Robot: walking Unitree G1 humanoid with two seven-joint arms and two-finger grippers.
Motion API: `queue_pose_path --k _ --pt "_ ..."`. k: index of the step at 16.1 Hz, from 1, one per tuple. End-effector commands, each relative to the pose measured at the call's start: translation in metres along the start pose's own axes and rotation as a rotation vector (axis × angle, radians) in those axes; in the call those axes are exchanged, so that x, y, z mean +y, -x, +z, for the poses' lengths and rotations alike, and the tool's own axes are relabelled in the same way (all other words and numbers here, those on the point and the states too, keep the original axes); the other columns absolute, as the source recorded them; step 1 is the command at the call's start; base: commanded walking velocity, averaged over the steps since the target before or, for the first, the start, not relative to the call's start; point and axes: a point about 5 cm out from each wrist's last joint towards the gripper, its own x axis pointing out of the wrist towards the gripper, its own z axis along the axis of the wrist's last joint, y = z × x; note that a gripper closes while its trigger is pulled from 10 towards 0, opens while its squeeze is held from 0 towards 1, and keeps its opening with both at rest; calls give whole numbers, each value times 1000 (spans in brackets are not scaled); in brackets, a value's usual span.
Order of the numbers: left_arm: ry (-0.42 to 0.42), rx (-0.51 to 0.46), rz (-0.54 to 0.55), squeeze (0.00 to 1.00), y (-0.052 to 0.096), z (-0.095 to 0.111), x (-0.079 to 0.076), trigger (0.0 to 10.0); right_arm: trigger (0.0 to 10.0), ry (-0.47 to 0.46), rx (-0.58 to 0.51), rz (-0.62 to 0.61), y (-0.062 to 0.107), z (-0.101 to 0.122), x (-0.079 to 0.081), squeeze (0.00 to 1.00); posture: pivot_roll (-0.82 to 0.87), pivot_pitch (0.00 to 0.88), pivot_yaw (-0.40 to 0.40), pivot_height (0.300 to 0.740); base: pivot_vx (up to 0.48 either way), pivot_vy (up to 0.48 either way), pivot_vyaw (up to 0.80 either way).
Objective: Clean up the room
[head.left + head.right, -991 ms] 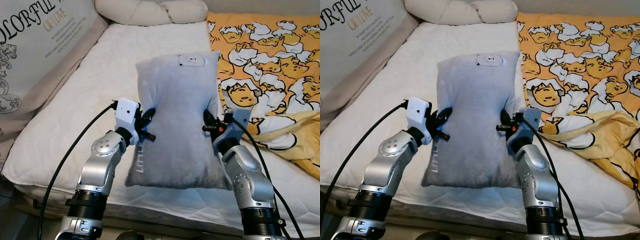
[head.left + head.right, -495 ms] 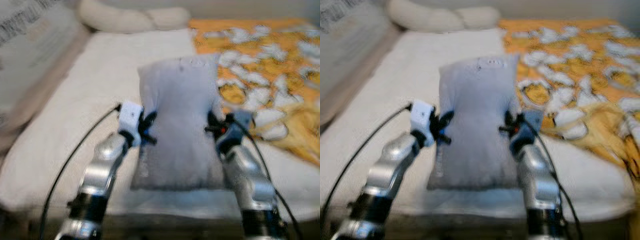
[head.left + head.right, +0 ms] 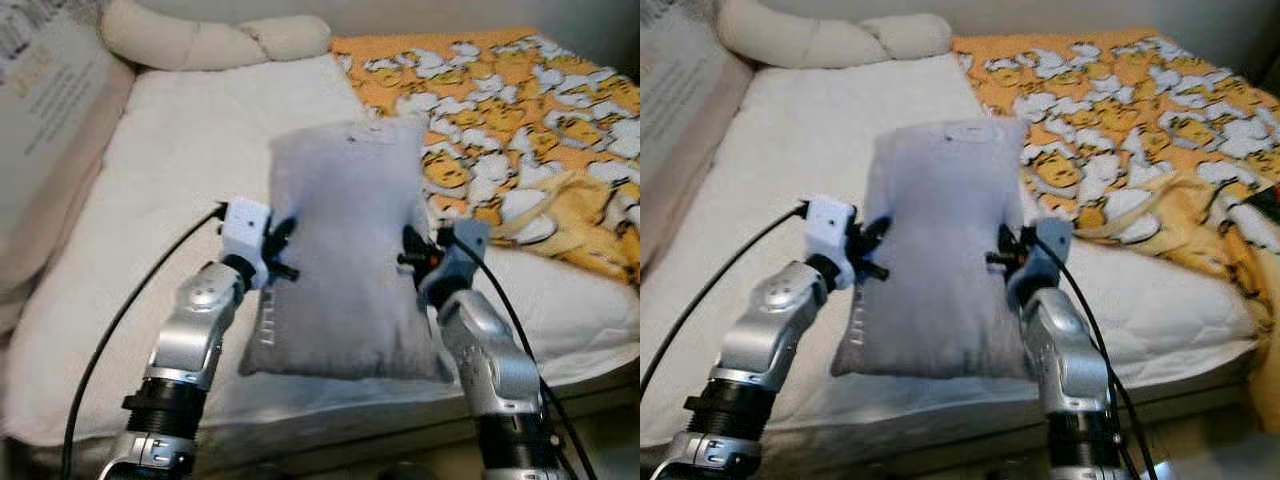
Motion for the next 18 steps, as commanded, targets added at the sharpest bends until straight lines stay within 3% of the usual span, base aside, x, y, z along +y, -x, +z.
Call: queue_pose_path --k 1,11,18 --pt "-8 -23 17 0 -1 7 1 10000 10000 3 0 -31 2 2 -10 0 -9 0 35 740 0 386 0" --pt "-12 -22 35 0 -7 10 1 10000 10000 30 22 -40 -3 1 -13 0 -13 0 42 740 0 382 0" --pt "-35 -62 97 0 -6 16 9 10000 10000 33 56 -54 -3 -4 -15 0 -14 0 50 740 0 0 0"
